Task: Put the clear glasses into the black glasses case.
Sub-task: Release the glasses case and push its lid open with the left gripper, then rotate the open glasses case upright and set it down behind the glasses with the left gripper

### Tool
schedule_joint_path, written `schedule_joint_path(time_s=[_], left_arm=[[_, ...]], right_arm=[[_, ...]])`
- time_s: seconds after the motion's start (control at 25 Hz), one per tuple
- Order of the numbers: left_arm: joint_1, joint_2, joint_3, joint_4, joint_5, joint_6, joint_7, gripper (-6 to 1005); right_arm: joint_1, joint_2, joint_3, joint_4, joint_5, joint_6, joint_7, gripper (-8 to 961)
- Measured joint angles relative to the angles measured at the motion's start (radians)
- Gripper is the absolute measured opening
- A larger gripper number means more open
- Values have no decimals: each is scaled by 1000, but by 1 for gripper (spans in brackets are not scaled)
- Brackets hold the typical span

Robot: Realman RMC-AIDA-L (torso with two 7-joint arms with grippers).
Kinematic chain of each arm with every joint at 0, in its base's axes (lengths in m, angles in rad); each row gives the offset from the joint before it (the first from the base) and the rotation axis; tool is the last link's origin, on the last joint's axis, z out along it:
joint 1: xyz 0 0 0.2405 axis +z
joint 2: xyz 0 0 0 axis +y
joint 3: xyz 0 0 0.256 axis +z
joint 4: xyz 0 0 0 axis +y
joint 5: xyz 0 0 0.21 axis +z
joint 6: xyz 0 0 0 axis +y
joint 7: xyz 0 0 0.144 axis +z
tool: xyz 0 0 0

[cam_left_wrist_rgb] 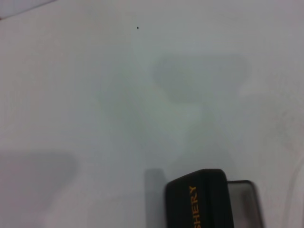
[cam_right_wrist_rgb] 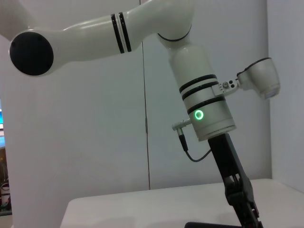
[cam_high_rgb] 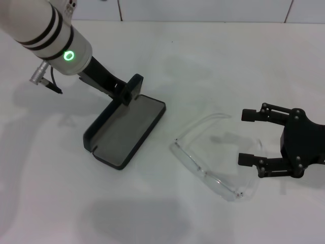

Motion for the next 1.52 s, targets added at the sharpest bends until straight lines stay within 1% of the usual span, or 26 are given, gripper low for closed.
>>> schedule_joint_path(time_s=[0.08, 0.28, 0.52, 0.64, 0.8, 0.92, 1.0, 1.08, 1.24, 1.36, 1.52], left_arm=[[1, 0, 0, 1, 1, 0, 7, 509], [2, 0, 0, 1, 4, 0, 35, 272], [2, 1, 5, 22, 6, 14, 61, 237], [14, 2, 46, 60, 26, 24, 100, 235], [65, 1, 124, 167, 138, 27, 157, 223], [114, 3, 139, 253, 168, 42, 213, 216], [162, 5, 135, 326, 160, 59, 302, 214], [206, 2, 134, 374, 145, 71, 394, 213], [267, 0, 135, 427, 92, 100, 564, 211], [277, 0, 135, 430, 55, 102, 625, 210], [277, 0, 160, 431, 22, 102, 674, 209]], right_arm=[[0, 0, 0, 0, 0, 0, 0, 864], [0, 0, 0, 0, 0, 0, 0, 864], [0, 0, 1, 0, 0, 4, -1, 864], [0, -1, 2, 0, 7, 11, -6, 865], [-2, -2, 4, 0, 16, 14, -24, 865], [-5, -2, 13, 6, 25, 14, -31, 865], [-6, -2, 24, 15, 28, 15, -40, 865], [-3, -2, 28, 26, 32, 15, -50, 865], [3, -3, 29, 33, 36, 15, -56, 865], [7, -3, 29, 33, 37, 15, -63, 865], [12, -3, 29, 33, 37, 14, -65, 865]])
